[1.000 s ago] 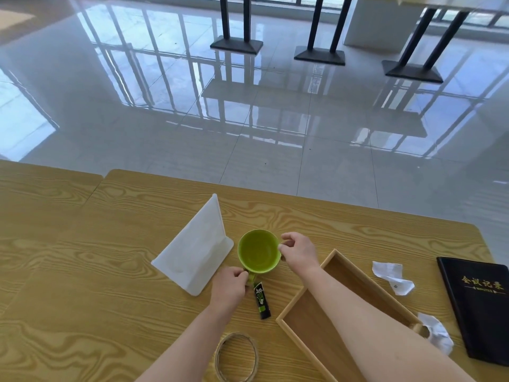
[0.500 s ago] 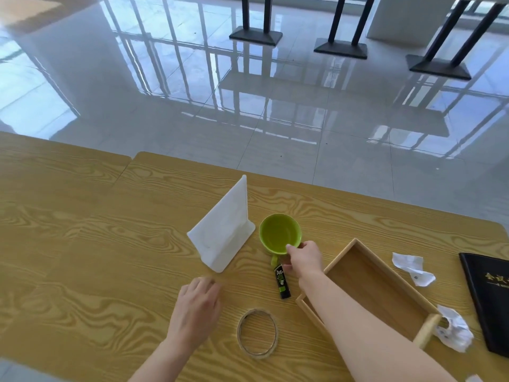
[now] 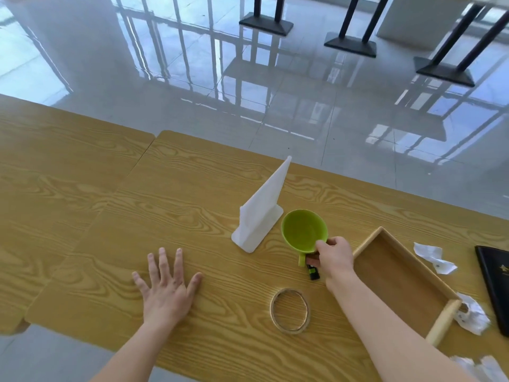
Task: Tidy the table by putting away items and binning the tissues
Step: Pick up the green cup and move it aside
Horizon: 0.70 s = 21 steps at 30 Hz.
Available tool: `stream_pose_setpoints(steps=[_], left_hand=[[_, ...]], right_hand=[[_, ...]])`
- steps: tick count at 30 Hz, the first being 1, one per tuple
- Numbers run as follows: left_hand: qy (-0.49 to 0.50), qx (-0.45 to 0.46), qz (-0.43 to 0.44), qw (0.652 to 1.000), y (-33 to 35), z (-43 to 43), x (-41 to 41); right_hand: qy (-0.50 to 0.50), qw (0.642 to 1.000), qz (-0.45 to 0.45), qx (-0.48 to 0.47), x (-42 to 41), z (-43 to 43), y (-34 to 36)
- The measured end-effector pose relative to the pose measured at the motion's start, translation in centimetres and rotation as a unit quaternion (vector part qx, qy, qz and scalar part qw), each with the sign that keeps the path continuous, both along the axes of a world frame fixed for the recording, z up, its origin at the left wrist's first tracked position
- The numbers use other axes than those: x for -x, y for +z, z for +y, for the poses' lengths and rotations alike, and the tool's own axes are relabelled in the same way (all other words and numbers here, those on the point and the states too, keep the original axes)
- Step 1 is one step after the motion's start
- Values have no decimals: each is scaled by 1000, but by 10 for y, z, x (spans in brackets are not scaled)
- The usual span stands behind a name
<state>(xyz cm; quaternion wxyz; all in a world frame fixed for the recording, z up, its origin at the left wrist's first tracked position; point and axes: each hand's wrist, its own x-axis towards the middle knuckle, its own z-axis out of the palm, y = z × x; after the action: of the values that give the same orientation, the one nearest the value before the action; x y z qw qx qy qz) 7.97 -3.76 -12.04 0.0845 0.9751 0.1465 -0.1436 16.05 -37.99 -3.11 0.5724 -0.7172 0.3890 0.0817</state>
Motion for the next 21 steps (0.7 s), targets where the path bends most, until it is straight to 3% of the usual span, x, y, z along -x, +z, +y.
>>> stream_pose_setpoints(steps=[8,21], left_hand=[[-9,19,5,1000,11,10,-1],[106,27,-14,994,44,54,61]], right_hand=[[7,999,-27,-33,38,40,16],[175,982,-8,-69,80,121,9]])
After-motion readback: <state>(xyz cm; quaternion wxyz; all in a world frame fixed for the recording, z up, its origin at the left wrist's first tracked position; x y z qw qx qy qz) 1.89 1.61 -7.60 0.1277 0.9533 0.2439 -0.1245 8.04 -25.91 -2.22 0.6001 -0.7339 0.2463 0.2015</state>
